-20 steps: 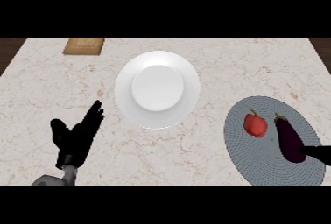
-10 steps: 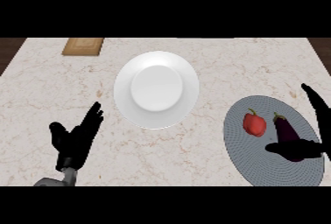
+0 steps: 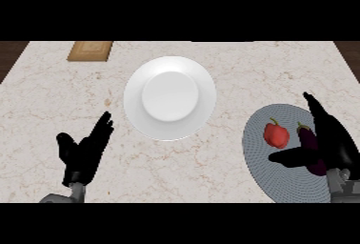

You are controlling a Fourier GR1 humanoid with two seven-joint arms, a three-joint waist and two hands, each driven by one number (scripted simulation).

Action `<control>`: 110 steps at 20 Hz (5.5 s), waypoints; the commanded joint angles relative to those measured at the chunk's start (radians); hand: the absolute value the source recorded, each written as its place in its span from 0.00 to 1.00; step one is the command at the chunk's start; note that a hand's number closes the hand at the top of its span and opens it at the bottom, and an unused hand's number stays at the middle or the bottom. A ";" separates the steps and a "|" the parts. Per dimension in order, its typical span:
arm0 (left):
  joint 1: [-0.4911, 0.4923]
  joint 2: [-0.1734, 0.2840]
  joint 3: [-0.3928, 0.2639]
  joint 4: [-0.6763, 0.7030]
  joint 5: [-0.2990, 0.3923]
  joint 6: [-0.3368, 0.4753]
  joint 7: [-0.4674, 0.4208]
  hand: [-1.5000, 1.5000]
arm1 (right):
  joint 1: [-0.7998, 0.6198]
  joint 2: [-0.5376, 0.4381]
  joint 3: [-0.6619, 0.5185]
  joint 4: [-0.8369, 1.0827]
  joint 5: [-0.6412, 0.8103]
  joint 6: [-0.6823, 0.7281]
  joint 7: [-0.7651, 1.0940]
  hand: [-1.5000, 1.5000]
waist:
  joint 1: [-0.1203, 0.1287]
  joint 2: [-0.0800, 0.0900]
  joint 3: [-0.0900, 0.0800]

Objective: Pick the bell pepper from the placemat and place it in the plate

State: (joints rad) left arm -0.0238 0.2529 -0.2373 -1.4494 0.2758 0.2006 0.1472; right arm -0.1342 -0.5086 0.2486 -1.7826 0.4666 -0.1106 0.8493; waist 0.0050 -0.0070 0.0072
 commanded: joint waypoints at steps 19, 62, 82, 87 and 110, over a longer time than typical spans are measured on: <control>0.029 -0.047 0.050 0.010 -0.041 -0.044 0.050 0.50 | -0.058 0.095 -0.029 0.316 0.121 0.136 -0.137 1.00 | -0.002 0.008 -0.007; -0.042 -0.092 0.010 0.040 -0.086 -0.087 0.087 0.50 | -0.650 0.508 0.468 0.392 0.834 -0.521 0.539 1.00 | 0.095 0.017 -0.008; 0.015 -0.069 0.038 -0.026 -0.086 -0.085 0.095 0.50 | -0.689 0.508 0.191 0.838 0.920 -0.890 0.394 1.00 | 0.060 0.023 -0.006; 0.006 -0.090 0.029 0.010 -0.102 -0.076 0.075 0.50 | -0.673 0.508 0.146 0.976 0.659 -0.713 0.312 0.00 | 0.070 0.032 -0.007; 0.060 -0.077 0.079 0.012 -0.092 -0.111 0.022 0.50 | -0.530 0.508 0.094 0.750 -0.145 -1.026 -0.506 0.00 | 0.012 0.013 -0.005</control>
State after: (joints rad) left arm -0.0064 0.1750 -0.1617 -1.4769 0.1830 0.1014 0.1744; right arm -0.7387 -0.0023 0.3551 -0.9207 0.4427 -1.1660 0.4490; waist 0.0418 0.0086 0.0106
